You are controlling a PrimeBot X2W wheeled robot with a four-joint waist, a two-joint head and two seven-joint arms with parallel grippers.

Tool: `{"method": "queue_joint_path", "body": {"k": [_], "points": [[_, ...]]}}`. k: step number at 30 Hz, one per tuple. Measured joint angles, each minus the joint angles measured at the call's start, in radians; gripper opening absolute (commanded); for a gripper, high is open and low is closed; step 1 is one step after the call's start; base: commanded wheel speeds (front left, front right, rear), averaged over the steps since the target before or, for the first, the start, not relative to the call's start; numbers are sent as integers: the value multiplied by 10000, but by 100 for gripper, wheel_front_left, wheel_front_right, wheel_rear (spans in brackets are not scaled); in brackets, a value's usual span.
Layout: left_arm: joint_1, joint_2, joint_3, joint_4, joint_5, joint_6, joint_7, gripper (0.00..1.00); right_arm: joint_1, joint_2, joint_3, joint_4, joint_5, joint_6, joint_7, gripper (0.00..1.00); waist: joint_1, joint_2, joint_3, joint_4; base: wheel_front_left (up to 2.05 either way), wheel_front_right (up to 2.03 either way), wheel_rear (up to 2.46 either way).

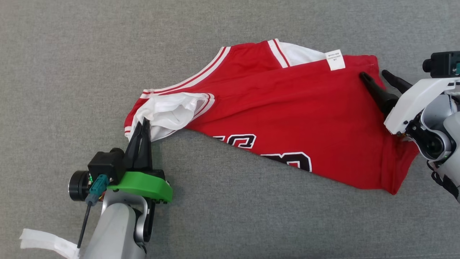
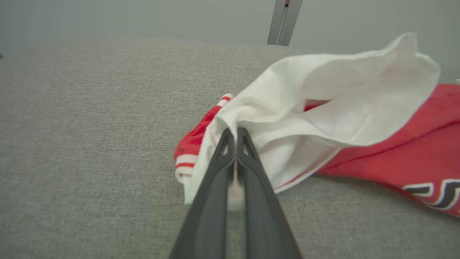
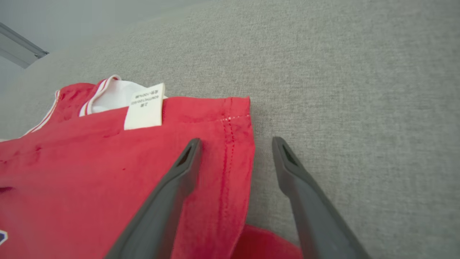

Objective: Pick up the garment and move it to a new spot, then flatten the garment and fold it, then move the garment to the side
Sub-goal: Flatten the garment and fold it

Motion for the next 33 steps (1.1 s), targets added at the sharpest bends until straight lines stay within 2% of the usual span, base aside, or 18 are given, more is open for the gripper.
{"method": "queue_joint_path", "body": {"k": [10, 11, 12, 13, 15, 17, 18, 19, 20, 28, 30, 33], "points": [[-144, 0, -50, 21, 8, 15, 0, 0, -654, -441, 1145, 336, 846, 0, -917, 100, 0, 0, 420, 203, 0, 0, 0], [-163, 0, -52, 23, 8, 23, 0, 0, -699, -454, 1218, 328, 951, 0, -997, 92, 0, 0, 435, 206, 0, 0, 0], [-195, 0, -50, 25, 10, 46, 0, 0, -755, -466, 1298, 318, 1097, 0, -1095, 71, 0, 0, 452, 204, 0, 0, 0], [-214, -2, -46, 25, 13, 48, 0, 0, -799, -499, 1415, 318, 1156, 0, -1191, 42, 0, 0, 463, 198, 0, 0, 0], [-230, 0, -36, 31, 46, 54, 0, 0, -914, -577, 1684, 303, 1183, 0, -1358, 25, 0, 0, 471, 180, 0, 0, 0], [-242, 0, -17, 54, 71, 59, 0, 0, -985, -642, 2008, 301, 1193, 0, -1517, 19, 0, 0, 457, 155, 0, 0, 0], [-243, 0, -6, 59, 71, 59, 0, 0, -999, -654, 2134, 301, 1210, 0, -1582, 20, 0, 0, 446, 144, 0, 0, 0], [-244, 0, 10, 63, 73, 61, 0, 0, -1035, -686, 2276, 299, 1218, 0, -1701, 12, 0, 0, 434, 126, 0, 0, 0], [-245, 0, 17, 69, 81, 63, 0, 0, -1103, -734, 2437, 299, 1216, 0, -1822, 0, 0, 0, 420, 108, 0, 0, 0], [-243, -4, 161, 54, 100, 79, 0, 0, -1363, -1114, 3206, 98, 1409, 0, -2824, 0, 0, 0, 120, -25, 0, 0, 0], [-236, -4, 291, -67, 0, -44, 0, 0, -1368, -1283, 3258, -125, 1616, 0, -3014, 0, 0, 0, -55, -59, 0, 0, 0], [-236, -8, 550, -293, -717, -376, 0, 0, -1365, -1565, 3196, -675, 2015, 0, -3214, 0, 0, 0, -364, -113, 0, 0, 0]]}}
